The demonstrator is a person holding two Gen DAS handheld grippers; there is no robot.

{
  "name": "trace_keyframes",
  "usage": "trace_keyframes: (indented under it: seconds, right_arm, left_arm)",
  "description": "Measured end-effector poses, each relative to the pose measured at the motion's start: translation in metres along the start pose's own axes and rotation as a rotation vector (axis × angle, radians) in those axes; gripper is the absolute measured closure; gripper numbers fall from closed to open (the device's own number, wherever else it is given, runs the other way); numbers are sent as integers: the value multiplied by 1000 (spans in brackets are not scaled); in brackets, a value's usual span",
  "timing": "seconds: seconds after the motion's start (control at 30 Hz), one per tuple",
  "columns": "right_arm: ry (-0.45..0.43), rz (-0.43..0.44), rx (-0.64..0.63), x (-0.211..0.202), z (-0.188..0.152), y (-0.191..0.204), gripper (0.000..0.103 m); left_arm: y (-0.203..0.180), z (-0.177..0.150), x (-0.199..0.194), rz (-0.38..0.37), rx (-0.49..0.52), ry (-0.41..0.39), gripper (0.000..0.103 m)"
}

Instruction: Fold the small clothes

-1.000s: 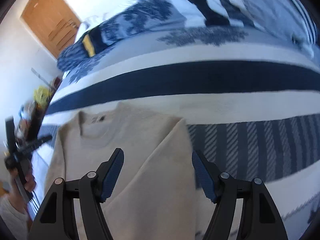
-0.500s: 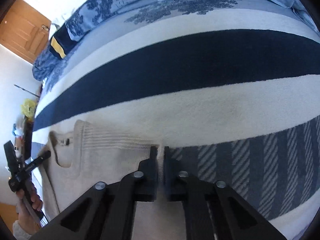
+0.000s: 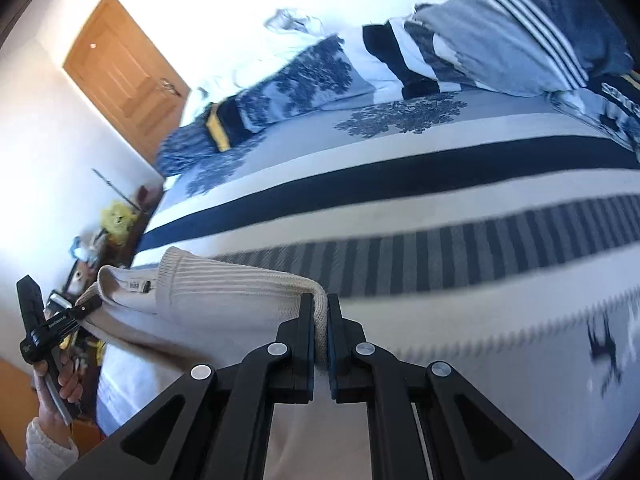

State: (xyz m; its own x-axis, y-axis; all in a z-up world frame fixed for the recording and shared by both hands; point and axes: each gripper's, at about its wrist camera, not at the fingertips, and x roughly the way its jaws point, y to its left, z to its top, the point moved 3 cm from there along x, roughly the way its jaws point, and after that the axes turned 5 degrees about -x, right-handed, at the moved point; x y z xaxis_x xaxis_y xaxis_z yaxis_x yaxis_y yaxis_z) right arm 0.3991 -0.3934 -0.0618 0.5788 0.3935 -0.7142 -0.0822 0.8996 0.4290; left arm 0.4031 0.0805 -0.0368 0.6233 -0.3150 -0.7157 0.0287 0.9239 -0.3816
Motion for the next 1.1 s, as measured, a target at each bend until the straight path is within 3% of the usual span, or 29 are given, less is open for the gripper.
trace_keyframes:
  seconds: [0.1,0.23,0.3,0.43,0.47,0.53,0.6,0.67,0.77,0.83,0.93,1.03,1.1]
  right_arm:
    - [-12,14,-17,-38,-54,11,98]
    - [-2,1,18,-55,-140,7,98]
    - [42,-29,67,-48,-189,-5,98]
    - [116,-34,215,-19,-260,-34,97]
    - [128,-34,233,-14,-271,-39,95]
    - [148,-38,266,-15,-276,-43,92]
    - [118,-22,289,-29,-275,-41,73]
    - [87,-33,275,-46,-276,-35,46]
    - [75,47,310,-63,-292,-26,43]
    - [84,86,351,-67,-305,-23,43]
    - [127,172,408,-57,-312,-15,43]
    - [134,199,495,-42,-303,-15,31]
    - [133,223,579,-30,-294,-19,29]
  left_arm:
    - [16,-58,-30,23,3,-1,98]
    - [48,-147,-34,59,-5,58,98]
    - [64,-194,-22,61,-26,106,98]
    - [87,-240,-10,108,-112,168,94]
    - [89,-243,-16,113,-124,167,94]
    - [89,-243,-28,97,-136,150,76]
    - [88,-244,-44,91,-134,133,62]
    - [91,-248,-58,63,-175,125,60]
    - [88,-257,-69,-5,-242,157,56]
    - [83,-257,-68,-41,-297,179,46]
    - [74,-249,-59,-128,-395,211,44]
    - [72,-235,-45,-192,-494,218,39]
    - [78,-223,-27,-154,-547,243,37]
